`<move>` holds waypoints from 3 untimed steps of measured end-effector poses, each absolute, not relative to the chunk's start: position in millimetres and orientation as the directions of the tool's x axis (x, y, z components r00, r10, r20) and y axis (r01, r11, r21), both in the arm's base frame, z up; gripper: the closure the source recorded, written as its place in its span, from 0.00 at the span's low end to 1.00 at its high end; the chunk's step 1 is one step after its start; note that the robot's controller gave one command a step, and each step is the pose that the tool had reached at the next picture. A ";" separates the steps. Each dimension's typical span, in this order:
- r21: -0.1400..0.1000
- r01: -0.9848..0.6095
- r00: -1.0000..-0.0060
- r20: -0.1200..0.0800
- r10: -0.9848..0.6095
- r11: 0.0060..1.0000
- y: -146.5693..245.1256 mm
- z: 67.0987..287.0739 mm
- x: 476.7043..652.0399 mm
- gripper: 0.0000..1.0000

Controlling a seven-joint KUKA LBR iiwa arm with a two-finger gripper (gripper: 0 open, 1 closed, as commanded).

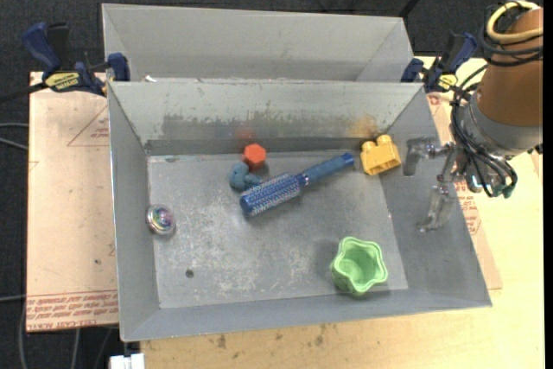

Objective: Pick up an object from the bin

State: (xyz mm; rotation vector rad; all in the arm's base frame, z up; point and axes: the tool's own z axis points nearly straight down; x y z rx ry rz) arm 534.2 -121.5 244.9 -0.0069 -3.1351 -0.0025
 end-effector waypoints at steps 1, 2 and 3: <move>0.002 0.179 -0.984 0.008 0.179 0.984 -82.5 117.8 491.2 0.00; 0.001 0.179 -0.984 -0.003 0.179 0.984 -83.7 121.9 494.4 1.00; 0.001 0.163 -0.987 -0.011 0.163 0.987 -90.6 242.6 484.5 1.00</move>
Offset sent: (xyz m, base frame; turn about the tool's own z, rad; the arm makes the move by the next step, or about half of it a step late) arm -0.0411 0.0370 -0.1230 0.1766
